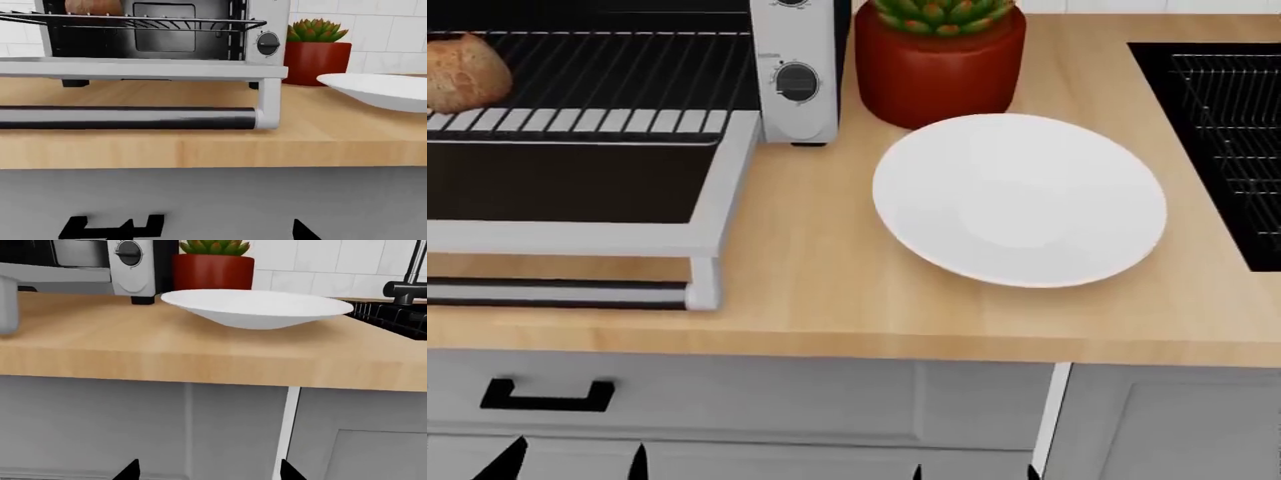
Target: Pick the bread from the rack and place it on the plate on the counter.
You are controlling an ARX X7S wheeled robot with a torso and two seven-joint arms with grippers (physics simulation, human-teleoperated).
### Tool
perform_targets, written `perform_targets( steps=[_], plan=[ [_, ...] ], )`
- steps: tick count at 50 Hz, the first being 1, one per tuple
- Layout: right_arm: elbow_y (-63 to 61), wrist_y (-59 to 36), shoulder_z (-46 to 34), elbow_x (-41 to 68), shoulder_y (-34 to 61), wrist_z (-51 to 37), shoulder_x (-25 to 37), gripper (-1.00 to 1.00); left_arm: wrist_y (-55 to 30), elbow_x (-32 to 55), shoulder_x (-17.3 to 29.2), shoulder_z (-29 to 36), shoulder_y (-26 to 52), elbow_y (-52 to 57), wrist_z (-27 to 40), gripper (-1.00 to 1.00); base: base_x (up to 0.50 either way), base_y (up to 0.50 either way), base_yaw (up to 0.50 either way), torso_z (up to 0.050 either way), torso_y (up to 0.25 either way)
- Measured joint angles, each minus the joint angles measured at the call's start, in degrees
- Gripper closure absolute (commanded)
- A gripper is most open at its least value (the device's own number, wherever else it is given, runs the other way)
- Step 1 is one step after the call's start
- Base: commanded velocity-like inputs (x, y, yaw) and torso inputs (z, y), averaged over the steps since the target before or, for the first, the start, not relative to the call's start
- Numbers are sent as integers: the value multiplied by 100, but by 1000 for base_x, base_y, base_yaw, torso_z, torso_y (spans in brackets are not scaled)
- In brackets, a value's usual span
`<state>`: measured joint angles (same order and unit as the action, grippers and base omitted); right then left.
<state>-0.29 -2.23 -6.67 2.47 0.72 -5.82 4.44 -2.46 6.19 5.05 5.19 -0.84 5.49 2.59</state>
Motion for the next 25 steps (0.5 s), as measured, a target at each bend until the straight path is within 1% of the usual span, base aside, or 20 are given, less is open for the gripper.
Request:
perform_targets(
  steps=[7,12,17,25],
  plan=[
    [-267,-248,-18,12,60,-93,98,-100,-322,70,85,41,61,378,81,-100,0,0,0,50,0],
    [-571,-555,20,48,158,-141,201,-100,-721,131,166,57,189,803,151,-100,0,0,0,50,0],
    [-957,-966,87,116,334,-167,313,-100,-1322,240,274,44,453,1338,206,-100,0,0,0,50,0],
    [-1576,-1700,203,253,751,-180,493,-100,-2444,541,431,-114,1128,2161,302,-100,0,0,0,50,0]
  ],
)
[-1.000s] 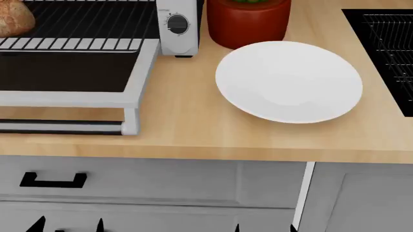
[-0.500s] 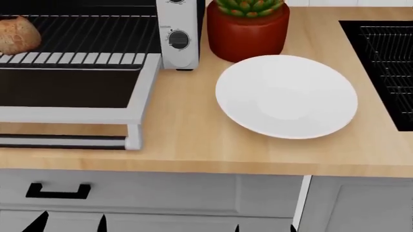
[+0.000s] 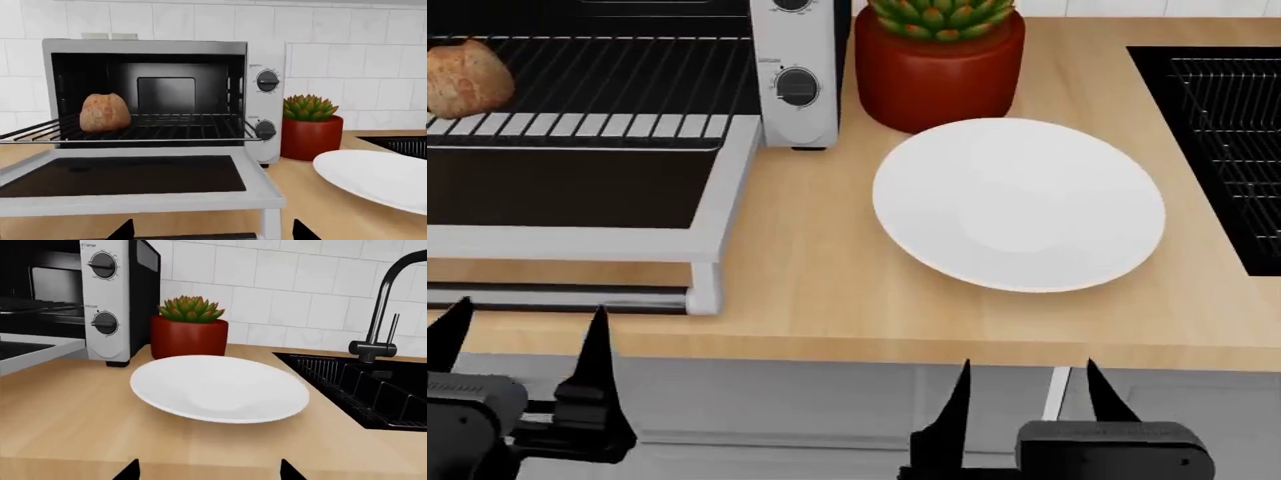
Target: Pick the bread from the rack and place it on the plate on the counter.
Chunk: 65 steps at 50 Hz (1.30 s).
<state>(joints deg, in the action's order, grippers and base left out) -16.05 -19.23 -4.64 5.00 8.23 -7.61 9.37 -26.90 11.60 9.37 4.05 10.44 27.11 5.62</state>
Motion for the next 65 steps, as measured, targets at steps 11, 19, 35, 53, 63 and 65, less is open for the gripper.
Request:
perform_targets(
  steps=[11,19,35,53,63,65],
  plan=[
    [-497,-581,47,150,379,34,153,-100,-953,410,122,-254,638,610,49,-100,0,-50,0,13,0],
    [-588,-707,46,217,468,50,206,-100,-1228,573,146,-331,812,771,80,-100,0,-399,0,0,0],
    [-635,-727,-29,250,506,43,271,-100,-1362,709,183,-326,918,867,123,-100,17,-160,0,0,0],
    [-760,-736,-46,316,445,-2,330,-100,-1462,822,232,-304,943,1040,198,-100,352,-19,0,0,0],
    [-806,-730,-53,348,404,-31,357,-100,-1494,872,259,-294,947,1106,240,-100,354,-23,0,0,0],
    [-807,-725,-57,352,400,-36,362,-100,-1497,880,265,-291,948,1114,246,-100,354,-25,0,0,0]
  ],
)
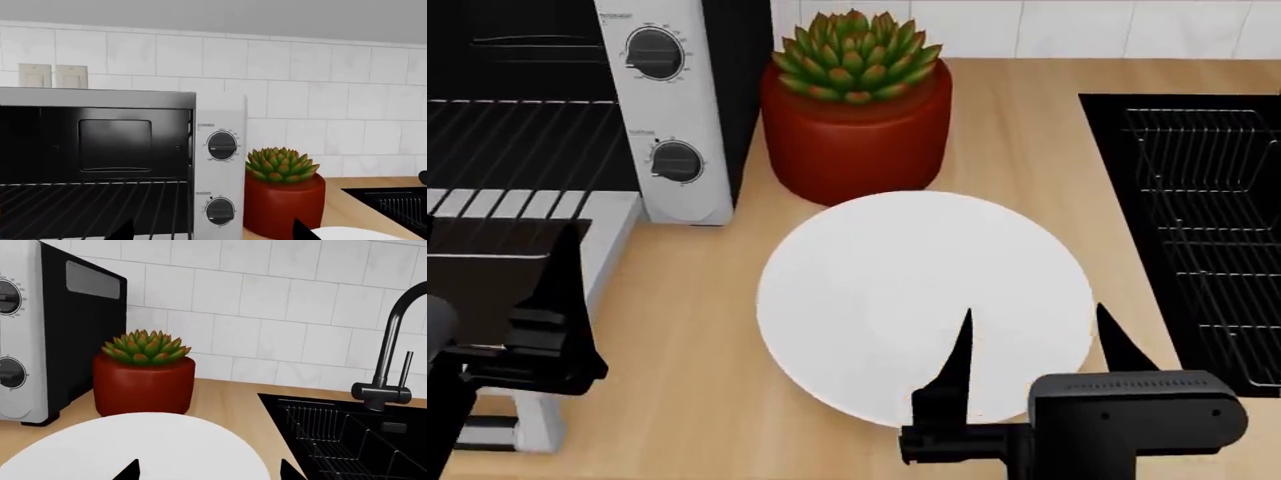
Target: Pick the bread from the rack and place it on the plate on the counter.
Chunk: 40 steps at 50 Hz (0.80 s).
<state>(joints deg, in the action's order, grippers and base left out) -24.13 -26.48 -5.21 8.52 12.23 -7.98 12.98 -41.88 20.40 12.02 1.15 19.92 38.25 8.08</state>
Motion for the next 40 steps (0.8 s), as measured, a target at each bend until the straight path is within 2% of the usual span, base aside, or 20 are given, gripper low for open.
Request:
perform_targets(
  steps=[4,20,26,40],
  plan=[
    [11,12,-7,6,-5,-11,9,-100,3,13,10,10,3,4,10,-100,293,-11,0,0,0],
    [34,68,-24,56,-28,-42,39,-100,-262,191,45,-47,139,138,120,-100,0,0,0,0,0],
    [51,123,-1,92,-67,-45,54,-100,-942,541,24,-347,512,343,329,-100,0,0,0,0,0],
    [57,237,55,184,-165,-55,86,-100,-3155,1318,110,-1403,1918,725,1055,-100,0,0,0,0,0]
  ],
)
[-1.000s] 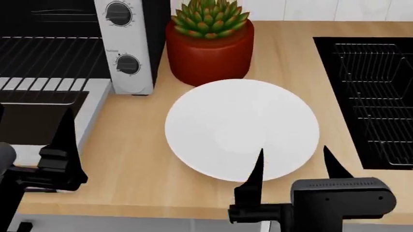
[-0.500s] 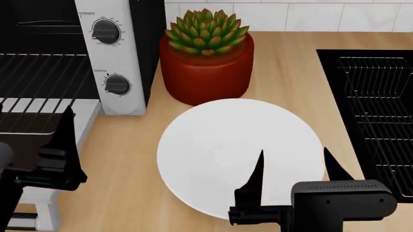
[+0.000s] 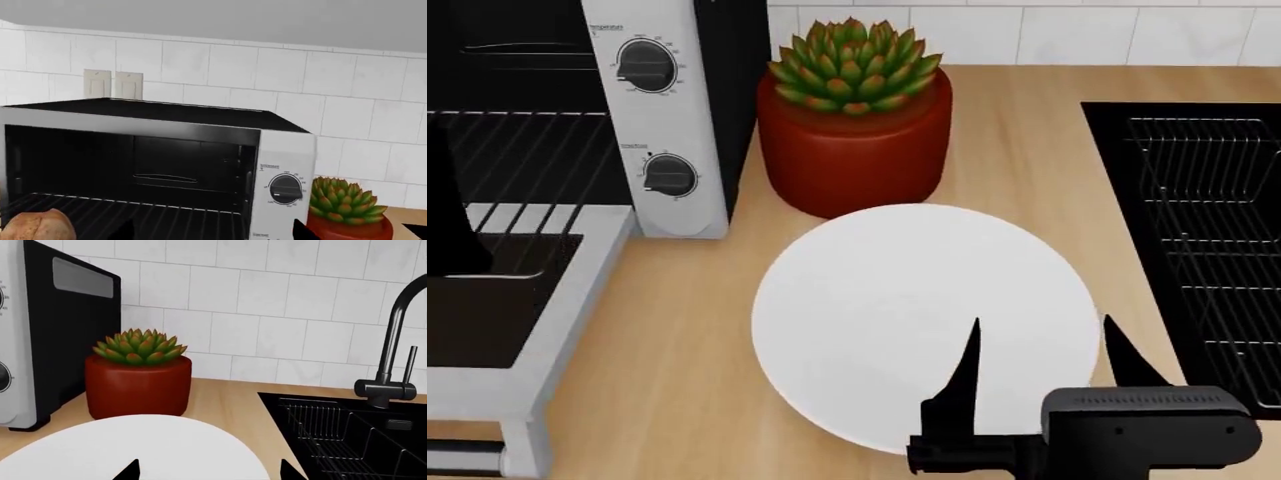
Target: Pick the bread from the rack and place it on the plate on the counter.
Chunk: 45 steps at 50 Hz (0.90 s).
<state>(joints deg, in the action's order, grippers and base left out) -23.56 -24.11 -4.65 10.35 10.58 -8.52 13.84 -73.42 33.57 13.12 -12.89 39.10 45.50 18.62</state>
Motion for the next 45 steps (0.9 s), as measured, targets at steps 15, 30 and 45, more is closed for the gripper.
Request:
perform_targets(
  steps=[15,30,45],
  plan=[
    [25,66,-26,50,-18,-18,14,-100,-1260,1348,726,-665,919,-446,1619,-100,0,0,0,0,0],
    [134,170,-43,102,-29,-14,37,-100,-1503,3286,1818,-598,1317,-1699,3363,-100,0,0,0,0,0],
    [149,144,-97,104,-22,-65,62,-100,-1093,3782,2360,-73,1506,-2661,3811,-100,0,0,0,0,0]
  ],
)
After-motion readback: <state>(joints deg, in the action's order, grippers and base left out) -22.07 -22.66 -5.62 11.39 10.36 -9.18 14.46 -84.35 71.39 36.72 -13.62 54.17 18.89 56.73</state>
